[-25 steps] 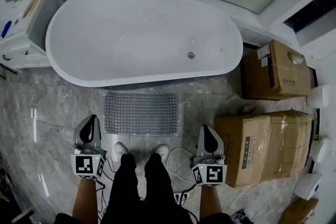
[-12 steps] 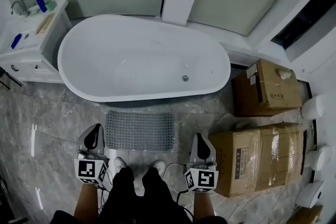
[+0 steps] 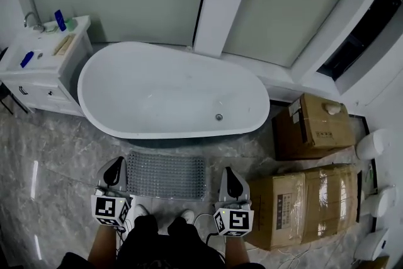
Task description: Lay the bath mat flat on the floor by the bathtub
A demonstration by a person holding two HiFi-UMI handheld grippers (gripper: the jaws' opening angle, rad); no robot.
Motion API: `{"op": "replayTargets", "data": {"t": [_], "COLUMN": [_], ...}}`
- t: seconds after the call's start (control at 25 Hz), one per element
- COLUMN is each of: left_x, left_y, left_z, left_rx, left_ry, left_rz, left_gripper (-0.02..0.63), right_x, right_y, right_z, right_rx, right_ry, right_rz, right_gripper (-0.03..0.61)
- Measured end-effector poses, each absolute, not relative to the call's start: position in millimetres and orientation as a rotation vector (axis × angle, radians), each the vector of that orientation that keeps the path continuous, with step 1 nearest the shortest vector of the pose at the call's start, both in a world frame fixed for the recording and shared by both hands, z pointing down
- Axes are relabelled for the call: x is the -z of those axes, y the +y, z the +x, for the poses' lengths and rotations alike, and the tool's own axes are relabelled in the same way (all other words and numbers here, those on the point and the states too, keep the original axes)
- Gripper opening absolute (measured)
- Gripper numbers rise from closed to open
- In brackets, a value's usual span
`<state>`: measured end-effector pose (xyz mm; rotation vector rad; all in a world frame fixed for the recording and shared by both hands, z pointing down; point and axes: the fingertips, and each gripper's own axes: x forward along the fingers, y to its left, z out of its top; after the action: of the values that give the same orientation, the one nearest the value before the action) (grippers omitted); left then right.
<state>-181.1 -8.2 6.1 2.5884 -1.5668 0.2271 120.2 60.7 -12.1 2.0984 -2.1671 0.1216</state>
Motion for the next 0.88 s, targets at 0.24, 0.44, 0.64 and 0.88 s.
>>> {"op": "replayTargets", "data": {"t": [0.24,0.44,0.64,0.88], "left_x": [15,31,50,68], "left_y": [-13,-20,-20,-29], "left_z": [-188,-194,-211,-203], "left_rx": [-0.219,-0.141,-0.062,-0.09], "left_ry": [-1.587,-1.57,-1.639,-1.639], "left_rz": [2.607,2.585,2.585,2.649], "left_gripper": [0.001,0.001,0.001,0.001], "right_x": [28,48,52,68], "right_y": [51,39,32,17], "right_z": [103,94,84,74], "right_rx": [-0.127,-0.082,-0.095,-0.06], "right_ry": [-2.206,-2.246,-2.273,-2.314], "right_rz": [2.091,2.075,2.064,2.036], "right_gripper": [0.014,0.014,0.012,0.012]}}
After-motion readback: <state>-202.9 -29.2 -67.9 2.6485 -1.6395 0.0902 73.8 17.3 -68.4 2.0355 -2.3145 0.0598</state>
